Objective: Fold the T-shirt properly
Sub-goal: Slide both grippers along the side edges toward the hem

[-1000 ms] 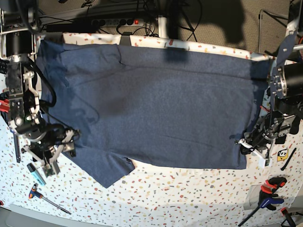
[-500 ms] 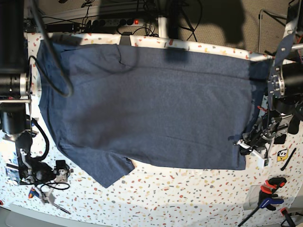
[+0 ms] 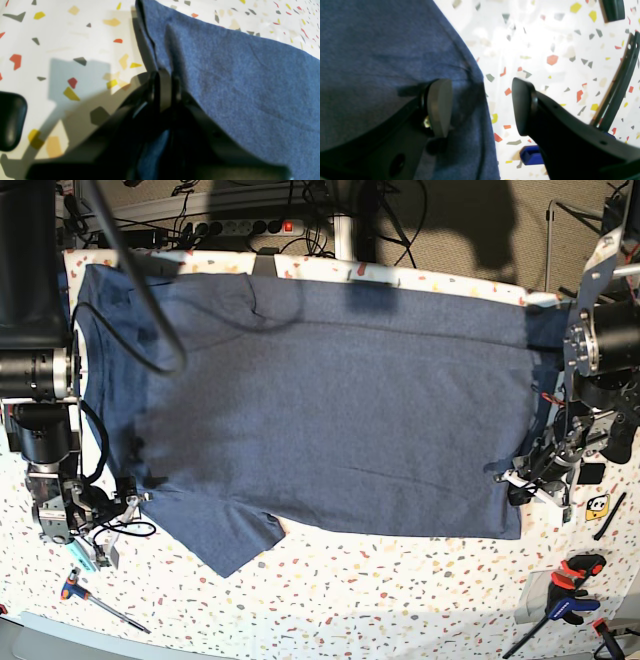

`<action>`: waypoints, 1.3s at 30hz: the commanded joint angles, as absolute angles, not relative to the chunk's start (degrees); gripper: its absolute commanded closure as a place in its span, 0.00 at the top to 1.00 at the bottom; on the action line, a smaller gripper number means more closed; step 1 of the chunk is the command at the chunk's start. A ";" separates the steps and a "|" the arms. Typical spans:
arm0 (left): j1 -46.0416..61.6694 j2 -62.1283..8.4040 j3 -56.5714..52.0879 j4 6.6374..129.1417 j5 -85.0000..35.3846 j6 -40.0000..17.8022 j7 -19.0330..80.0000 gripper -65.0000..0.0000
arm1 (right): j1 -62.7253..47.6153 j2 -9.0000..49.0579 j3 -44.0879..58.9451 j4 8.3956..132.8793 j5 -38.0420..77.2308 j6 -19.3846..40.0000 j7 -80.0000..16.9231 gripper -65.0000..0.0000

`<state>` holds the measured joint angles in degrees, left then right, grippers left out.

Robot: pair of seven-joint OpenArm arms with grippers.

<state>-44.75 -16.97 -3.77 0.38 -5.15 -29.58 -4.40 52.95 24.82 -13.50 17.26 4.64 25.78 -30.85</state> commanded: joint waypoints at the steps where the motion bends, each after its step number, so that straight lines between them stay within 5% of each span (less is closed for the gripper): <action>1: -44.80 -17.47 -3.70 0.00 -3.03 -28.49 -0.08 0.00 | 55.02 25.63 -13.30 17.91 4.86 25.28 -29.56 0.53; 16: -44.93 -17.47 -3.73 0.47 -3.03 -28.49 -2.00 0.00 | 49.95 25.67 -13.30 17.30 4.89 24.62 -25.30 0.48; 24: -44.93 -17.47 -3.70 0.60 -3.05 -28.51 -2.72 0.00 | 50.00 25.71 -13.30 17.28 2.92 24.62 -19.49 0.00; 30: -44.93 -17.47 -3.73 4.86 -3.22 -28.53 -2.74 0.00 | 50.37 25.69 -13.30 17.63 2.79 24.82 -17.30 0.00; 34: -44.93 -17.41 -3.73 10.72 -4.08 -28.56 0.99 0.00 | 50.43 26.02 -13.30 19.66 0.45 31.92 -16.40 0.00; 39: -44.88 -17.43 -3.73 18.33 -10.70 -28.56 8.25 0.00 | 50.41 28.01 -13.30 25.10 6.31 33.65 -18.41 0.00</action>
<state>-42.52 -16.82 -3.66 17.21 -9.91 -28.47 10.07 47.99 27.16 -13.54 24.25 6.09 33.28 -19.59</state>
